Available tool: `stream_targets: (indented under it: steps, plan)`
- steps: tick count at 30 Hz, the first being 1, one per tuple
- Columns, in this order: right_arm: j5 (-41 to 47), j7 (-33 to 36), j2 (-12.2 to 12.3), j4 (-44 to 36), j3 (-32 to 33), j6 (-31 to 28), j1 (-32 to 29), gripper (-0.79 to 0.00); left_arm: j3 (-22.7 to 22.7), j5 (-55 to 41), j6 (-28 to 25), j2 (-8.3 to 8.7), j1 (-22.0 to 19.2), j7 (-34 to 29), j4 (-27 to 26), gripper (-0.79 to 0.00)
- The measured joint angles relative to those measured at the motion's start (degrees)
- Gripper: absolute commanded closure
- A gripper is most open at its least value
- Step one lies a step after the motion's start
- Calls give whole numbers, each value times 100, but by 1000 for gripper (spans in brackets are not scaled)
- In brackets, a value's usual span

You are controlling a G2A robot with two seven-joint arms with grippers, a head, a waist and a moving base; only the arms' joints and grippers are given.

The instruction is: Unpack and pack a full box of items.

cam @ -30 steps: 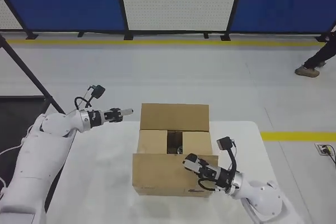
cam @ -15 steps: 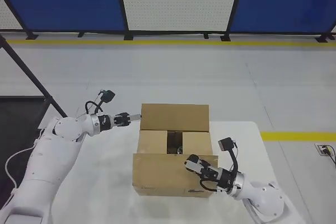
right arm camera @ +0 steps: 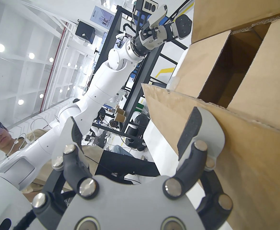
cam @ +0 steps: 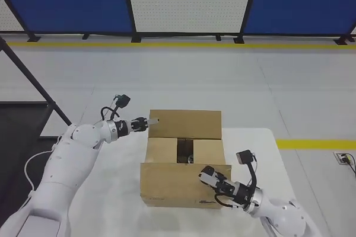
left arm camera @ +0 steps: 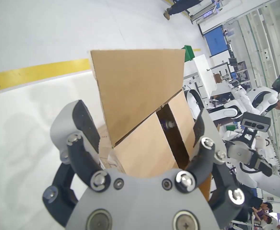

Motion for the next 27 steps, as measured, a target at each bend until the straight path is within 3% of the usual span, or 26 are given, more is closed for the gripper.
stream_targets:
  steps: [12, 27]
  plan:
    - [-77, -30, 6, -134, 44, 138, -97, -785, 149, 32, -175, -279, -142, 318, 510, -785]
    - [-36, -90, -14, -71, 11, 256, -58, -785, -68, -341, -1584, -240, -153, 12, 583, -785]
